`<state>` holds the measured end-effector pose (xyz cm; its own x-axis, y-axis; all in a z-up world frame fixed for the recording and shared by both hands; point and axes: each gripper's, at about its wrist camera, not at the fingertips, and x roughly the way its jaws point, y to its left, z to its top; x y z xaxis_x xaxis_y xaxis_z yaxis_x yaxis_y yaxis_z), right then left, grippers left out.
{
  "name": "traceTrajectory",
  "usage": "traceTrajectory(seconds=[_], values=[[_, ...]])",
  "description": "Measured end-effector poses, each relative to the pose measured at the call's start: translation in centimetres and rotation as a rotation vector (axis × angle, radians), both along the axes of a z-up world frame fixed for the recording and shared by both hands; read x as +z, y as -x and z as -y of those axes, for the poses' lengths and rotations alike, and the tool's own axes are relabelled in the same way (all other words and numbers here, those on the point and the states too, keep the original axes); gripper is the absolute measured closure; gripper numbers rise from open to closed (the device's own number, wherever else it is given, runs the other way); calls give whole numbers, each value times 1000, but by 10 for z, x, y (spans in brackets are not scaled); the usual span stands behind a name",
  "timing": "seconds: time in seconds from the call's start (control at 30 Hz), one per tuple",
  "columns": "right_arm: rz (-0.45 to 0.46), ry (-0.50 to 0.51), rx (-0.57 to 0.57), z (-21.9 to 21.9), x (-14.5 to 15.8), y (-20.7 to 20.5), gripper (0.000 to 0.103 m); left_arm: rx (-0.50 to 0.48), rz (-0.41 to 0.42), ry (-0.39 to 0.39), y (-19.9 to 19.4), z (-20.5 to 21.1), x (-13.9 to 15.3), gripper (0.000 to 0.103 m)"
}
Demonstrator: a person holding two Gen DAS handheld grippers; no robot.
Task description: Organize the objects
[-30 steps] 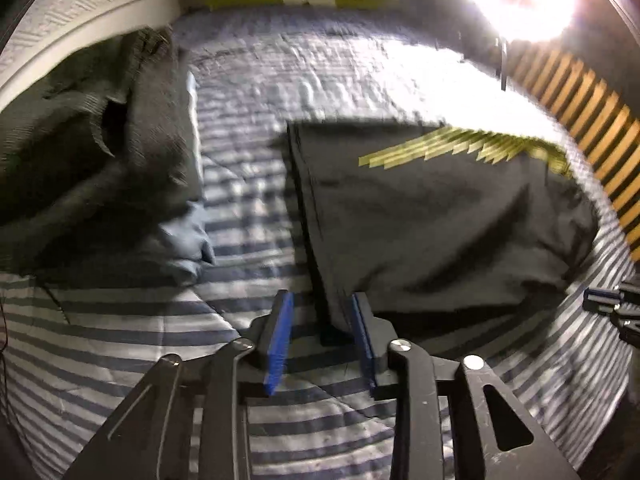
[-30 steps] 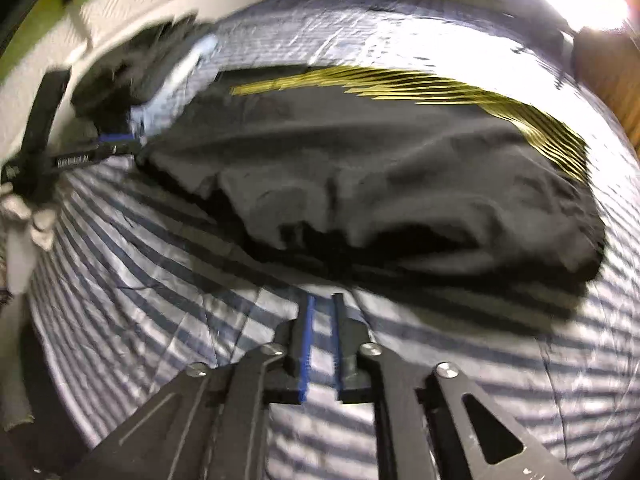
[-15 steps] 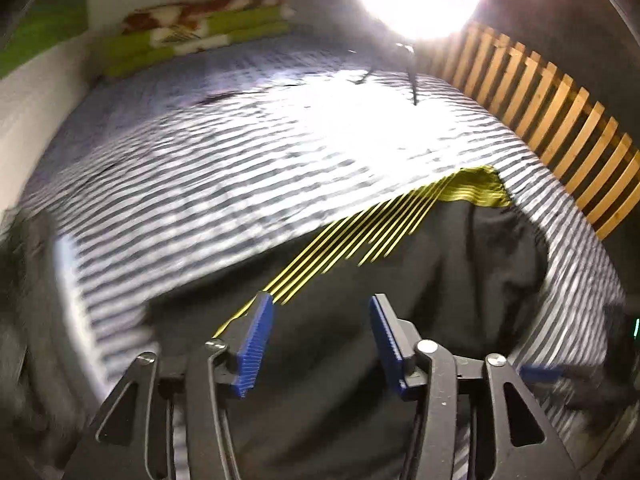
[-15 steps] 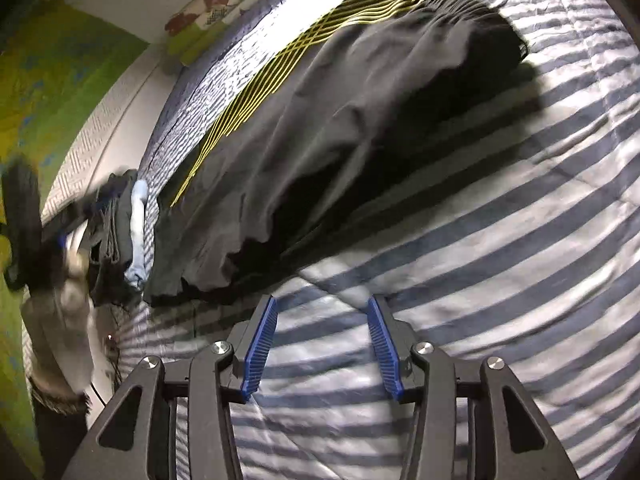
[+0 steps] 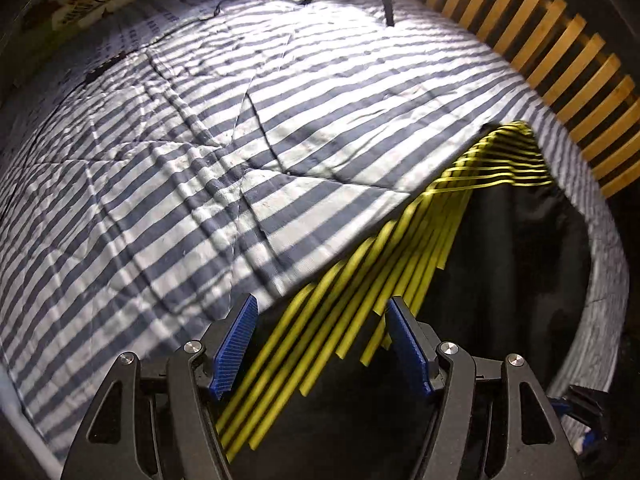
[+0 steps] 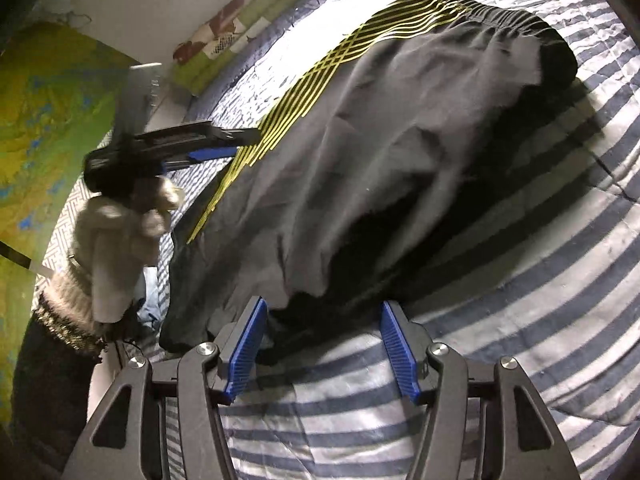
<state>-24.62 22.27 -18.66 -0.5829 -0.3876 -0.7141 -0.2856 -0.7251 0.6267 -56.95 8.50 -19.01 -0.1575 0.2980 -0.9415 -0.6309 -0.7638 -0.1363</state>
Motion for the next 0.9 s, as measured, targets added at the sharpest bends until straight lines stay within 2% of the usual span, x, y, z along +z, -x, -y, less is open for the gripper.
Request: traceTrajectory(seconds=[0.17,0.27,0.33,0.4,0.43,0.47,0.57,0.63,0.7,0.8,0.9], values=[[-24,-16,12,8,-1,9,55,-62,-8,1,7,-8,-8,32],[-29,-16,10,10,-1,11,56,-63,-5,-13,9,-6,-9,32],[-33,-25,11,10,-2,10,62,-92,-21,-2,5,-8,-10,32],[-34,-22,11,10,-4,11,70,-112,-17,-10,3,-11,-10,41],[-31,-12,14,9,-6,12,77,-109,-9,-20,2,-11,-9,53],[-27,-3,15,8,-8,13,84,-99,-8,-23,1,-11,-7,71],[-16,34,20,5,-14,15,95,-62,-32,-13,-8,-15,-6,87],[-12,62,19,1,-16,16,96,-30,-57,5,-17,-17,-5,94],[-12,75,23,-2,-15,14,97,8,-53,-4,-22,-17,-1,97],[-29,72,35,-4,-5,10,98,17,-53,-52,-38,-13,17,98],[-64,71,47,-14,13,2,98,25,-52,-141,-56,0,47,98]])
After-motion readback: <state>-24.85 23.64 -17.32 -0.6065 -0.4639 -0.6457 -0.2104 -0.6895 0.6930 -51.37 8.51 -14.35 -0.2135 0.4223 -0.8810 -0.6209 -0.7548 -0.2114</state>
